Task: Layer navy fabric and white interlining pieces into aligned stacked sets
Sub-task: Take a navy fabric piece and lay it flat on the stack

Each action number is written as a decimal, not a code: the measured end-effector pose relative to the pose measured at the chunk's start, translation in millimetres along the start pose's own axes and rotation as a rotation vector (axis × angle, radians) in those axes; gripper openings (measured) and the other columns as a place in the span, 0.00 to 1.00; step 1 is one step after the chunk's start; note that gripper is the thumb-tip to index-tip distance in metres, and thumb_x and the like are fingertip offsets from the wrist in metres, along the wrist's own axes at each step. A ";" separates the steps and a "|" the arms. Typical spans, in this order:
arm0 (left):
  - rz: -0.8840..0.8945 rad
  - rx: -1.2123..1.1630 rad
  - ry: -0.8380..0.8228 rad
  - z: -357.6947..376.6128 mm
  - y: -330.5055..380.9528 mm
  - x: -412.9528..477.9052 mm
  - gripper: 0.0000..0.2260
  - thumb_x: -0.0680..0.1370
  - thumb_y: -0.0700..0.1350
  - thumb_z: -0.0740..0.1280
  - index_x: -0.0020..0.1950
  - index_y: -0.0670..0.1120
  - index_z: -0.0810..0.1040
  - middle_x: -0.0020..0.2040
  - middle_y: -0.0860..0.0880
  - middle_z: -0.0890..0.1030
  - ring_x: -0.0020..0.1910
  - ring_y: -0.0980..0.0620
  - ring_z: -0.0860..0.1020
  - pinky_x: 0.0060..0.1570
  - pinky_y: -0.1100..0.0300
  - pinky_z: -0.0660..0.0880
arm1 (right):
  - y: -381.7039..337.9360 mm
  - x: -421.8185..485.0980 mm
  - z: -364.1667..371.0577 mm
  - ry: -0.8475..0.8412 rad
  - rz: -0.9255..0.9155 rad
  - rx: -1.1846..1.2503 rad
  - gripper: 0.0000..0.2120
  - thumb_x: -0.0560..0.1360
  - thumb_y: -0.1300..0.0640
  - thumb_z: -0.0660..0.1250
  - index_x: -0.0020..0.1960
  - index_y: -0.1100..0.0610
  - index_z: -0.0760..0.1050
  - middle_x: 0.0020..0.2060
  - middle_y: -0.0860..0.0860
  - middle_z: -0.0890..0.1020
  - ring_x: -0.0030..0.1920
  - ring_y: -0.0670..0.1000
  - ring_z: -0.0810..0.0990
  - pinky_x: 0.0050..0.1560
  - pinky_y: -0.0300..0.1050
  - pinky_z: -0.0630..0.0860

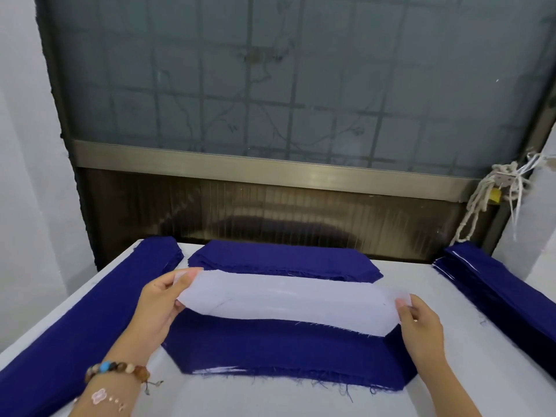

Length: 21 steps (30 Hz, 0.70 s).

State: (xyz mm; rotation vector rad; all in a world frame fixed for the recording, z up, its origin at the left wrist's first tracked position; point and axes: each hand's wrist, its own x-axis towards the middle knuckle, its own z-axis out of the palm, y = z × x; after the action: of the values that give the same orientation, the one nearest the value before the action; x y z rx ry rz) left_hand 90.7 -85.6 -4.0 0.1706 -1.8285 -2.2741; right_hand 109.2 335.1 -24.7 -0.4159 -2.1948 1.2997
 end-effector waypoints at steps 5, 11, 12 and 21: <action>-0.207 -0.053 -0.044 -6.1 -3.8 1.6 0.05 0.75 0.41 0.70 0.46 0.42 0.86 0.44 0.48 0.83 0.24 0.58 0.68 0.31 0.68 0.74 | -1.0 -0.4 -4.0 0.030 0.024 0.020 0.09 0.80 0.58 0.61 0.41 0.51 0.73 0.37 0.42 0.78 0.40 0.48 0.75 0.42 0.42 0.68; -0.325 -0.105 -0.074 -18.2 0.1 5.6 0.07 0.73 0.39 0.72 0.50 0.40 0.85 0.52 0.47 0.83 0.28 0.58 0.67 0.23 0.71 0.69 | -1.3 -3.7 -4.2 0.008 0.037 -0.052 0.12 0.76 0.60 0.61 0.37 0.52 0.79 0.34 0.49 0.81 0.40 0.50 0.77 0.38 0.44 0.71; -0.327 -0.057 -0.086 -20.6 0.2 4.9 0.06 0.73 0.40 0.72 0.49 0.41 0.86 0.50 0.48 0.83 0.29 0.57 0.67 0.23 0.71 0.69 | -1.1 -4.2 -4.4 0.007 0.041 -0.058 0.13 0.76 0.60 0.61 0.36 0.52 0.79 0.33 0.49 0.81 0.39 0.51 0.76 0.38 0.45 0.71; 0.024 0.768 -0.104 -22.7 -5.1 0.7 0.04 0.76 0.48 0.71 0.44 0.49 0.85 0.42 0.47 0.81 0.23 0.54 0.75 0.24 0.67 0.71 | 9.3 -7.2 -5.7 -0.110 0.057 -0.323 0.11 0.75 0.57 0.60 0.35 0.58 0.74 0.30 0.55 0.77 0.34 0.55 0.74 0.36 0.47 0.71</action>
State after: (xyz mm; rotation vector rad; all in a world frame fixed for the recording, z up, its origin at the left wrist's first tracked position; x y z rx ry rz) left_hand 94.6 -106.3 -14.0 0.1454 -2.6432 -1.4711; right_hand 118.3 339.9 -32.9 -0.5441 -2.5119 1.0162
